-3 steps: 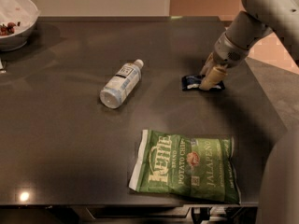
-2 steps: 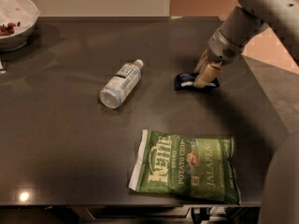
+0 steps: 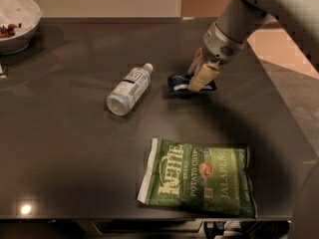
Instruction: Move rxbar blueberry near blue plastic bottle
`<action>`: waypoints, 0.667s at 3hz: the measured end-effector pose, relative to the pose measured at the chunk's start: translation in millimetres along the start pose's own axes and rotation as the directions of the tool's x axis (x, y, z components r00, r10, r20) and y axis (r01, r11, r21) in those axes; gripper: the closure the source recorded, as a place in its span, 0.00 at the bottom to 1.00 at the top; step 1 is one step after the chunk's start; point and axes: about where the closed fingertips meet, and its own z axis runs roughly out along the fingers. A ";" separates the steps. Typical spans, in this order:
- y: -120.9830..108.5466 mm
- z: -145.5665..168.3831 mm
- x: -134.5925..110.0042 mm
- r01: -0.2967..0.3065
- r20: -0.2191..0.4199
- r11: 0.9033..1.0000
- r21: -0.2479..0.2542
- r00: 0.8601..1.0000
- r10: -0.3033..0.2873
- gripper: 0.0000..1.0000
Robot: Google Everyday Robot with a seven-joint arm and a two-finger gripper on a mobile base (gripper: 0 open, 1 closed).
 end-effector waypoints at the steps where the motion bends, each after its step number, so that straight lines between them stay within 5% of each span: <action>1: 12.8 11.4 -22.1 0.027 0.017 0.999 -0.031 1.000 -0.026 1.00; 2: 23.3 24.2 -37.0 0.043 0.032 0.997 -0.061 0.999 -0.041 1.00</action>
Offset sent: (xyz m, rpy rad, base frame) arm -0.0357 0.0636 -0.0109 0.0410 0.0661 0.0986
